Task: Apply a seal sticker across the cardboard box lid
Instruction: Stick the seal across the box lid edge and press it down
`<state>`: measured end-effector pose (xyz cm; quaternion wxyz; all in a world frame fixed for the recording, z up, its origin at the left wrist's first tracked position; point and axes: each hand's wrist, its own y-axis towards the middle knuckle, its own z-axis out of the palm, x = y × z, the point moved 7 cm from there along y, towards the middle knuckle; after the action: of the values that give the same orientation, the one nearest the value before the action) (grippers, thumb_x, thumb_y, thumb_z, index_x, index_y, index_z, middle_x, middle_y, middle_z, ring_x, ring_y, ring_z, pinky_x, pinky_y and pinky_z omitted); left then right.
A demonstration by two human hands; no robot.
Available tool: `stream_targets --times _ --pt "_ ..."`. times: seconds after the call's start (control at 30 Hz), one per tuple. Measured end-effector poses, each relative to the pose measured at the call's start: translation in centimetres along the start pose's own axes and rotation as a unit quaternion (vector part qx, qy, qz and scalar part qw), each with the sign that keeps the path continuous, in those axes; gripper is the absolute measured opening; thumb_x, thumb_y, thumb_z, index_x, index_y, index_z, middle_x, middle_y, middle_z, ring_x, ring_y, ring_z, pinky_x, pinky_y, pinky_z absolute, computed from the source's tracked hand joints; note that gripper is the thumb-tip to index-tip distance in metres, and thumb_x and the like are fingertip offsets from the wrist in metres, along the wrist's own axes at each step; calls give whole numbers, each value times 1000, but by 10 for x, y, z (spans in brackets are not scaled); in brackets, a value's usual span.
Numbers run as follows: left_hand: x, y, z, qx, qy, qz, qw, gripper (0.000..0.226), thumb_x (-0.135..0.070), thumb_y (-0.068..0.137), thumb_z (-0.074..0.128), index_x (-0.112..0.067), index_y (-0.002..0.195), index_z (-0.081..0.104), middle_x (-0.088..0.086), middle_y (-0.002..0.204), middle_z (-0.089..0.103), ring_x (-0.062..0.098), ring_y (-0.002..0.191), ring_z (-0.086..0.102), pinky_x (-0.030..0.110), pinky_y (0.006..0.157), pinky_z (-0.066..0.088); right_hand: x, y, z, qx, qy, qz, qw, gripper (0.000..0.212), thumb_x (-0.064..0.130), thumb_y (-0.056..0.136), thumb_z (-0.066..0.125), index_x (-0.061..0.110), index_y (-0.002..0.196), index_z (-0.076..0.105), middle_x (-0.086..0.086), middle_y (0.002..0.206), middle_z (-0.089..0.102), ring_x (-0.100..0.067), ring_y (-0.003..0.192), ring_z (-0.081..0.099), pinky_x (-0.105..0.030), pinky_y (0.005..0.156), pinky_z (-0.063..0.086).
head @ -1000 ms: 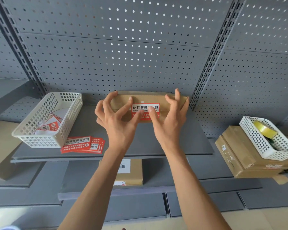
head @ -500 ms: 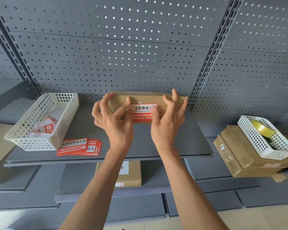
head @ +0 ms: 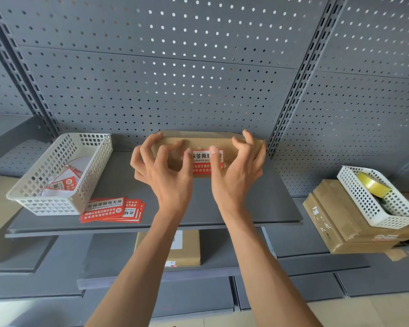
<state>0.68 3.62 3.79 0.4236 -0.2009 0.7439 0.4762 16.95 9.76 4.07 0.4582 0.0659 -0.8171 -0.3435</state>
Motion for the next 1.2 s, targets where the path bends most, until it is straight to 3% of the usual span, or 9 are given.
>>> stream_targets --times 0.1,0.2,0.4,0.6,0.7,0.83,1.2 --pt "-3 3 2 -2 14 -8 1000 32 -54 75 81 -32 95 70 -14 136 49 22 136 31 48 103 29 5 2 2 -12 -35 4 999 65 61 78 71 20 121 46 6 149 45 -34 150 23 -50 102 30" --pt "-2 4 4 -3 29 -10 1000 36 -57 72 82 -33 96 69 -14 135 49 23 135 31 48 103 30 4 2 3 -12 -29 2 1000 61 56 83 71 23 123 41 5 148 46 -33 151 21 -51 103 28" --pt "0 4 4 -10 9 -13 1000 17 -44 84 75 -32 95 69 -14 135 48 23 136 29 54 104 29 0 3 -1 -13 -2 14 1000 39 33 98 58 37 126 31 7 146 50 -30 152 19 -53 104 28" --pt "1 4 1 -1 13 7 1000 11 -28 90 67 -31 100 70 -15 136 48 22 134 29 56 104 30 -3 4 -1 -8 -2 2 1000 24 27 102 49 25 125 46 9 153 43 -29 153 17 -52 101 30" --pt "2 1 -1 27 27 39 999 21 -23 90 66 -32 108 69 -13 141 45 24 136 27 48 106 26 -7 4 0 25 13 -6 1000 31 24 102 50 32 129 37 8 155 41 -28 155 11 -48 103 24" --pt "6 -5 -4 57 53 98 992 36 -17 86 71 -30 119 68 -7 148 42 25 138 27 37 104 20 -15 0 -1 82 17 -40 996 33 24 102 53 18 133 48 7 165 23 -29 156 3 -51 109 23" --pt "9 -6 -7 93 84 161 979 58 -19 77 75 -30 133 64 0 154 37 31 140 27 45 107 27 -25 1 -5 189 37 -61 979 65 8 90 68 18 146 38 5 170 1 -23 155 -16 -37 117 3"
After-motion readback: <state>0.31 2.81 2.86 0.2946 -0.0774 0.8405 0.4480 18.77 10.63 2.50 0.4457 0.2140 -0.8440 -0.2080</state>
